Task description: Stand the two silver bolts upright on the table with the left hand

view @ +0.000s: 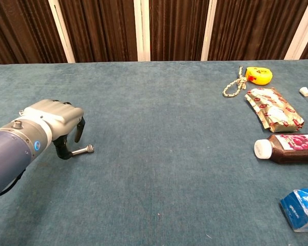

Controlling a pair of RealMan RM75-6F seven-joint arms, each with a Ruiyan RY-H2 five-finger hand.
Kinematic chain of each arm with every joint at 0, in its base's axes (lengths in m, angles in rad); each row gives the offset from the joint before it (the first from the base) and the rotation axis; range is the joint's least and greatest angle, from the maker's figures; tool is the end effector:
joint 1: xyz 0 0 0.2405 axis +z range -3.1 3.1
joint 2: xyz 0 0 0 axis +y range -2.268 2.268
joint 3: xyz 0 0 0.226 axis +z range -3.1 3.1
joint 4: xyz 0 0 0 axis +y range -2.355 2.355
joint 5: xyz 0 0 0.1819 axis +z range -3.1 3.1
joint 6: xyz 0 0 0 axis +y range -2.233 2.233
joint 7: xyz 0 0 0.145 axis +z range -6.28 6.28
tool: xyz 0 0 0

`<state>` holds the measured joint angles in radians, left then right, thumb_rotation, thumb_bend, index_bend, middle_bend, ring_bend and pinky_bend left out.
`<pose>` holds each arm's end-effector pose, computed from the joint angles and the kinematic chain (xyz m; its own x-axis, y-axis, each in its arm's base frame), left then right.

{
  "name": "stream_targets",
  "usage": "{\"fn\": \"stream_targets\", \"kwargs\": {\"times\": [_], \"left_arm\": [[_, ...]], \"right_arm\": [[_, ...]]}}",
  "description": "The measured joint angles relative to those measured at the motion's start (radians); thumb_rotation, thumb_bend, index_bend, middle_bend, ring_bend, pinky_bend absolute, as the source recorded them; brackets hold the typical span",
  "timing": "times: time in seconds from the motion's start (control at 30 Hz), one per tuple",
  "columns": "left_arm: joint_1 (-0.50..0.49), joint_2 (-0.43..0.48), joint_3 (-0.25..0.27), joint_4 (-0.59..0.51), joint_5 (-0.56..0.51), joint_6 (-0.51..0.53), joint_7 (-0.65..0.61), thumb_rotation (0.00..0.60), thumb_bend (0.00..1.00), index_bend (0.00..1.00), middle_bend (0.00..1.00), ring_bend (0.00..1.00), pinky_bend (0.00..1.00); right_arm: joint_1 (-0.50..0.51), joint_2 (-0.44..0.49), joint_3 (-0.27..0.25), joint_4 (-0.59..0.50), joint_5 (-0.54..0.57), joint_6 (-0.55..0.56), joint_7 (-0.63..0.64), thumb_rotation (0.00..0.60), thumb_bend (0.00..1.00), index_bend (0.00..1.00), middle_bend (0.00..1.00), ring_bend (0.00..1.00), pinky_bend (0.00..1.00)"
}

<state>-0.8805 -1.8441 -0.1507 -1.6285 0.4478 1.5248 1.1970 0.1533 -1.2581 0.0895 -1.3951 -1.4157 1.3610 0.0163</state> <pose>-0.1097 0.2764 -0.0301 0.7376 0.3300 0.5892 0.6440 -0.0814 -0.7606 -0.3018 -0.2064 0.1457 0.4333 -0.0500 0.8998 -0.8997 0.0342 0.4352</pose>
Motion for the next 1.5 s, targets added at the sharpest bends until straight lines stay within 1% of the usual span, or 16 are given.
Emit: {"fn": "stream_targets", "kwargs": {"times": [0.2,0.33,0.57,0.97,1.27,1.5], "left_arm": [[0.034,-0.017,-0.002,0.035,0.053,-0.035,-0.081,0.600,0.46,0.46,0.10,0.00,0.00],[0.056,-0.024,-0.002,0.037,0.090,-0.049,-0.113,0.600,0.46,0.47,0.11,0.00,0.00],[0.077,-0.020,0.002,0.029,0.101,-0.054,-0.098,0.600,0.46,0.49,0.13,0.00,0.00],[0.099,-0.008,0.002,0.038,0.138,-0.051,-0.088,0.600,0.47,0.49,0.14,0.00,0.00],[0.108,-0.020,0.001,0.050,0.160,-0.074,-0.088,0.600,0.48,0.49,0.14,0.00,0.00],[0.117,-0.024,0.000,0.054,0.163,-0.080,-0.075,0.600,0.49,0.52,0.15,0.00,0.00]], "right_arm": [[0.000,0.000,-0.001,0.002,0.002,-0.004,0.002,0.600,0.17,0.18,0.09,0.12,0.00],[0.002,-0.002,-0.002,0.003,0.002,-0.009,0.001,0.600,0.17,0.18,0.09,0.12,0.00],[0.003,-0.002,-0.003,0.004,0.005,-0.014,0.007,0.600,0.17,0.18,0.09,0.12,0.00],[0.005,-0.004,-0.002,0.005,0.010,-0.021,0.009,0.600,0.17,0.18,0.09,0.12,0.00],[0.006,-0.005,-0.001,0.006,0.014,-0.024,0.009,0.600,0.17,0.18,0.09,0.12,0.00],[0.005,-0.004,-0.001,0.006,0.011,-0.022,0.014,0.600,0.17,0.18,0.09,0.12,0.00]]}}
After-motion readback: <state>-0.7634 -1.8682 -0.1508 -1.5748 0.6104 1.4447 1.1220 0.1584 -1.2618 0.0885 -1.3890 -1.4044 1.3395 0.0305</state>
